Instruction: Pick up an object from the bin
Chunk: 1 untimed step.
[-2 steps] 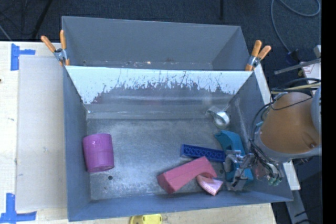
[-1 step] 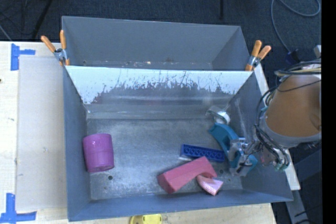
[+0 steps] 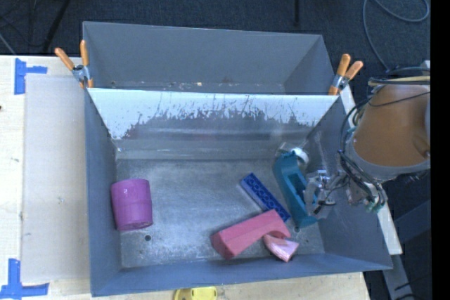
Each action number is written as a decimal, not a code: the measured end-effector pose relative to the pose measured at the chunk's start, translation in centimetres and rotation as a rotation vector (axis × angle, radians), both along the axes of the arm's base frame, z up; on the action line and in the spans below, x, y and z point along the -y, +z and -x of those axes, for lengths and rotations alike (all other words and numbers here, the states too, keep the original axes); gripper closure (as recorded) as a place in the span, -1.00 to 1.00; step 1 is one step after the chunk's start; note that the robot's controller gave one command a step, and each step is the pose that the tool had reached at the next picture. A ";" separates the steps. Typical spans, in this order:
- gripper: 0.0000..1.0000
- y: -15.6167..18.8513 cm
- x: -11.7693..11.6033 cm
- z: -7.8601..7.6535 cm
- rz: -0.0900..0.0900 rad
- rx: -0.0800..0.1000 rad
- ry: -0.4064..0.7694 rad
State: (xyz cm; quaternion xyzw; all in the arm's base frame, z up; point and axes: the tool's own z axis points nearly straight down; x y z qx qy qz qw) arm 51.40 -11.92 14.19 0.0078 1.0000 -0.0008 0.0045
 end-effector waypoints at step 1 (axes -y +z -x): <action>-1.00 -2.7 0.6 0.8 -0.002 -0.006 -0.002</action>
Offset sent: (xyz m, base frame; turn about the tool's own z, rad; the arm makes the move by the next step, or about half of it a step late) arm 0.0000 0.0000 0.0000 0.0000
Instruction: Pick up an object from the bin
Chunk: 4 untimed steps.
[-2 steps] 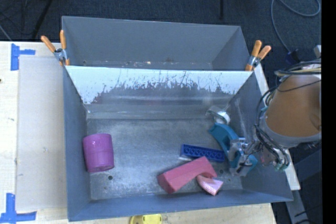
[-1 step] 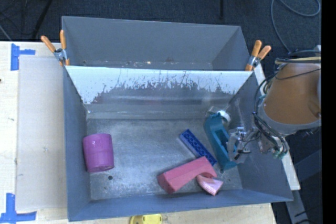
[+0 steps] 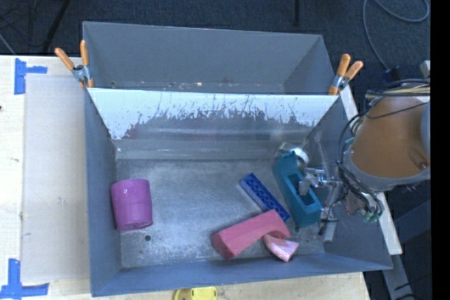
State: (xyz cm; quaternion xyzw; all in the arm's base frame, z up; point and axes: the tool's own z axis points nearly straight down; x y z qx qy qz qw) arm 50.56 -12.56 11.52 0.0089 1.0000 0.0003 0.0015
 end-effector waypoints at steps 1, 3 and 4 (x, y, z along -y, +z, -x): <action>-1.00 -0.2 0.0 0.1 -0.001 -0.004 0.001; -1.00 -3.2 -3.7 0.2 0.004 0.015 -0.130; -1.00 -3.8 -2.9 1.2 0.008 0.015 0.073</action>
Offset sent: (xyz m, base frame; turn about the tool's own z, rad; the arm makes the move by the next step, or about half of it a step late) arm 0.0239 0.0587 -0.0452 0.2029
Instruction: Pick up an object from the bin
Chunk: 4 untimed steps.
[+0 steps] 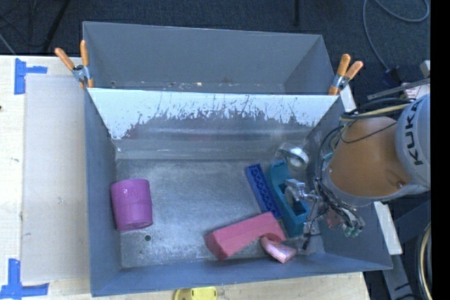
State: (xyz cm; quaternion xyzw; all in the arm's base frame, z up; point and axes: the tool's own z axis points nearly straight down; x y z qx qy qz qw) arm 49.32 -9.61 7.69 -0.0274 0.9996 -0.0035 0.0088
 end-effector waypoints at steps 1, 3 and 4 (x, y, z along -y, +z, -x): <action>-1.00 -0.4 -3.1 -0.6 0.004 -0.009 0.062; -1.00 -0.7 -0.6 0.4 -0.007 -0.015 0.375; -1.00 -0.1 -2.9 1.0 0.005 -0.016 0.509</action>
Offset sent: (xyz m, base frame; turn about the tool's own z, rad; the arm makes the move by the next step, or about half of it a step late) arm -0.0207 0.0029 -0.0069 -0.2505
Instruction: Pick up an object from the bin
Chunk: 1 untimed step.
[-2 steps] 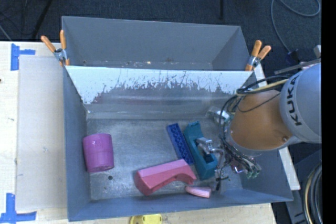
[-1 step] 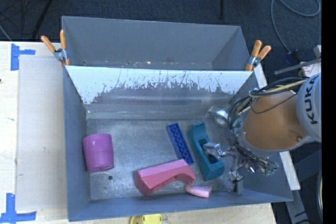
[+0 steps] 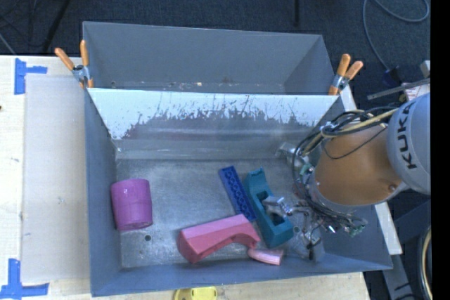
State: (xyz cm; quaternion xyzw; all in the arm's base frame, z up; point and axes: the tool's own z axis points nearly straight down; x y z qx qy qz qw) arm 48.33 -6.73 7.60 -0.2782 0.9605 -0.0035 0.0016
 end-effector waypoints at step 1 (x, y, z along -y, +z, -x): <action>1.00 0.1 -5.8 0.0 -0.009 0.009 0.028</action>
Offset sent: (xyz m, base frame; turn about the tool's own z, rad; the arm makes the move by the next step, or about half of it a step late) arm 0.0000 0.0000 0.0000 0.0000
